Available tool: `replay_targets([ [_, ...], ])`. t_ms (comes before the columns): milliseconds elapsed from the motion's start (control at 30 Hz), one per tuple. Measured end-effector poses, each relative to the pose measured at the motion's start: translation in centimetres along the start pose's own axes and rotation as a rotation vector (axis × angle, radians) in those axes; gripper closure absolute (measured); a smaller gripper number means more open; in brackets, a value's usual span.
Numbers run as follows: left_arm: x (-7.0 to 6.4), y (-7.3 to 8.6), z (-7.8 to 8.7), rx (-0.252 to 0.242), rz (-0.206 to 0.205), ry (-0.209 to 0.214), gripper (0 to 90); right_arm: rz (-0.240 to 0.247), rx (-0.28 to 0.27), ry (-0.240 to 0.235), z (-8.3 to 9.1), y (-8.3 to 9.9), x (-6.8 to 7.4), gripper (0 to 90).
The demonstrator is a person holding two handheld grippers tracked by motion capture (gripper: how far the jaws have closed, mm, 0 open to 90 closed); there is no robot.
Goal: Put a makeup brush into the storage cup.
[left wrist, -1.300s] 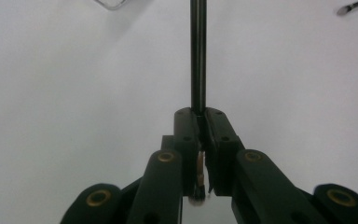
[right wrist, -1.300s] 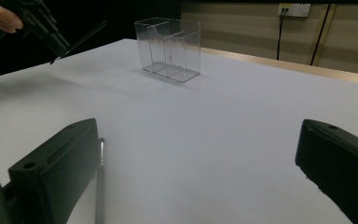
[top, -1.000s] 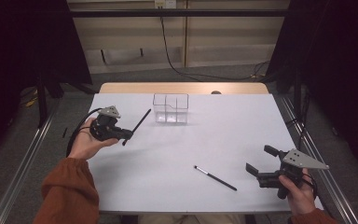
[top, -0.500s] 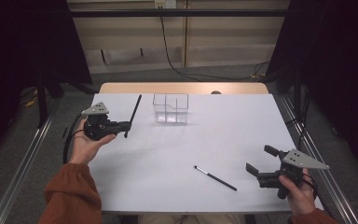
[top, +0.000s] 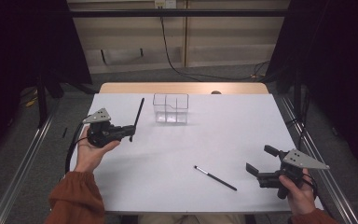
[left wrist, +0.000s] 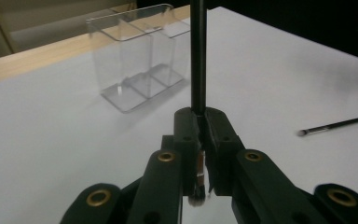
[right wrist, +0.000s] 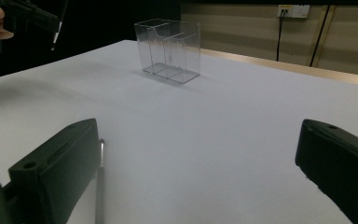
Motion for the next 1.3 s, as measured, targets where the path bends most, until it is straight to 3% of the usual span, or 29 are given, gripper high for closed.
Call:
replay_targets([
  [733, -5.0, -0.1, -2.4, 0.072, -0.041, 0.140, 84.3, 0.013, -0.003, -0.011, -0.2, -0.1, 0.1, 0.0],
  [967, -6.0, -0.2, -3.4, 0.108, -0.044, 0.178, 84.3, 0.012, -0.002, -0.012, -0.1, -0.1, 0.1, 0.0],
  [1033, -6.3, -0.3, -3.6, 0.123, -0.062, 0.182, 84.2, 0.012, -0.003, -0.013, -0.1, -0.1, 0.1, 0.0],
  [1300, -8.6, -0.7, -4.7, 0.178, -0.088, 0.255, 84.3, 0.014, 0.000, -0.014, -0.2, -0.1, 0.2, 0.0],
])
Point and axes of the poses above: each handheld gripper's, and its own axes: z roughly backward along the jaws, y roughly out of its underside, x roughly to its left, the point moved 2 cm from there along -z, roughly forward along the jaws, and after that the axes turned 7 degrees about z, right-handed, at the moved point
